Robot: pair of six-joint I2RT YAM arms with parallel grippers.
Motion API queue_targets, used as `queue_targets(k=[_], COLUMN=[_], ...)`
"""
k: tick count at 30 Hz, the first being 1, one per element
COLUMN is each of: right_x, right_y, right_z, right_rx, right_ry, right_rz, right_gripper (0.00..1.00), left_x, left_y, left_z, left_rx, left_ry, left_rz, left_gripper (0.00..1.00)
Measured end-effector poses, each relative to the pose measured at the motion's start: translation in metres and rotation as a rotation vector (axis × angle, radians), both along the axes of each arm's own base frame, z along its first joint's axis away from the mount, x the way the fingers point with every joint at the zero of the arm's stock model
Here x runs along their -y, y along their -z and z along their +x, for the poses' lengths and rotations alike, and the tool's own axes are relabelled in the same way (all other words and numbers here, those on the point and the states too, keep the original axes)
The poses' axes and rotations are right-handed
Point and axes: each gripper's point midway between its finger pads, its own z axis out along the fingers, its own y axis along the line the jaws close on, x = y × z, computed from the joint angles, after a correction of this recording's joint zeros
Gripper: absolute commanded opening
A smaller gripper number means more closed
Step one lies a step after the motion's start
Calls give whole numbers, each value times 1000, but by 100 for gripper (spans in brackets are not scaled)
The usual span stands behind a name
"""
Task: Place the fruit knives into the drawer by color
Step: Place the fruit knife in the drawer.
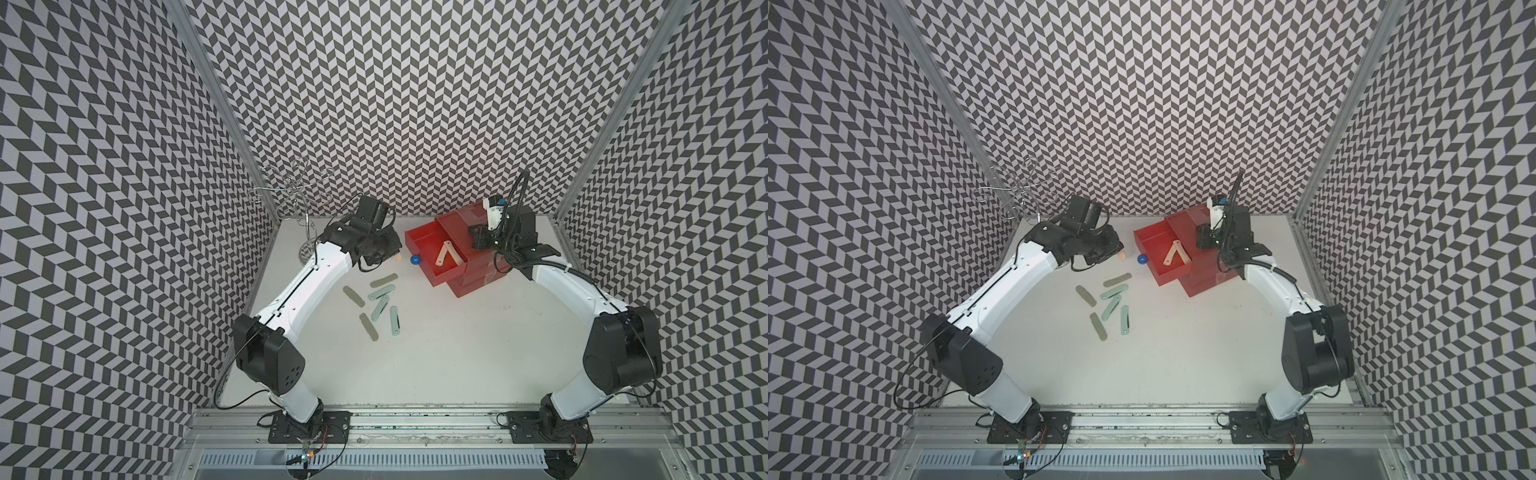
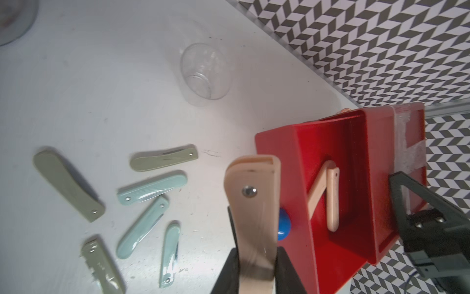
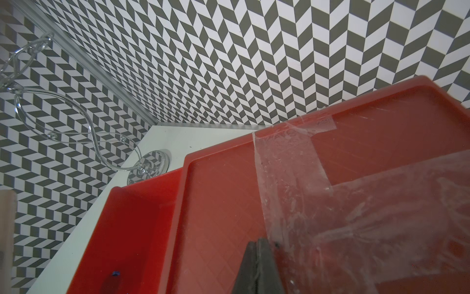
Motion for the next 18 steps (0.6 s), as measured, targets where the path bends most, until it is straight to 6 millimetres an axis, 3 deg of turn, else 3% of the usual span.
queue_targets(k=[5, 11, 14, 18], right_x=[0, 0, 0, 0], right_y=[0, 0, 0, 0], right_z=[1, 1, 1, 1], right_rx=[1, 2, 2, 2], right_ry=[2, 2, 2, 2], right_rz=[-1, -1, -1, -1], right_gripper=[0, 0, 0, 0], left_x=[41, 84, 98, 109], left_y=[-2, -20, -24, -15], left_z=[4, 4, 4, 7], left_rx=[14, 71, 89, 78], left_ry=[79, 168, 196, 214], left_rz=[-31, -96, -120, -125], left_gripper=[24, 24, 24, 24])
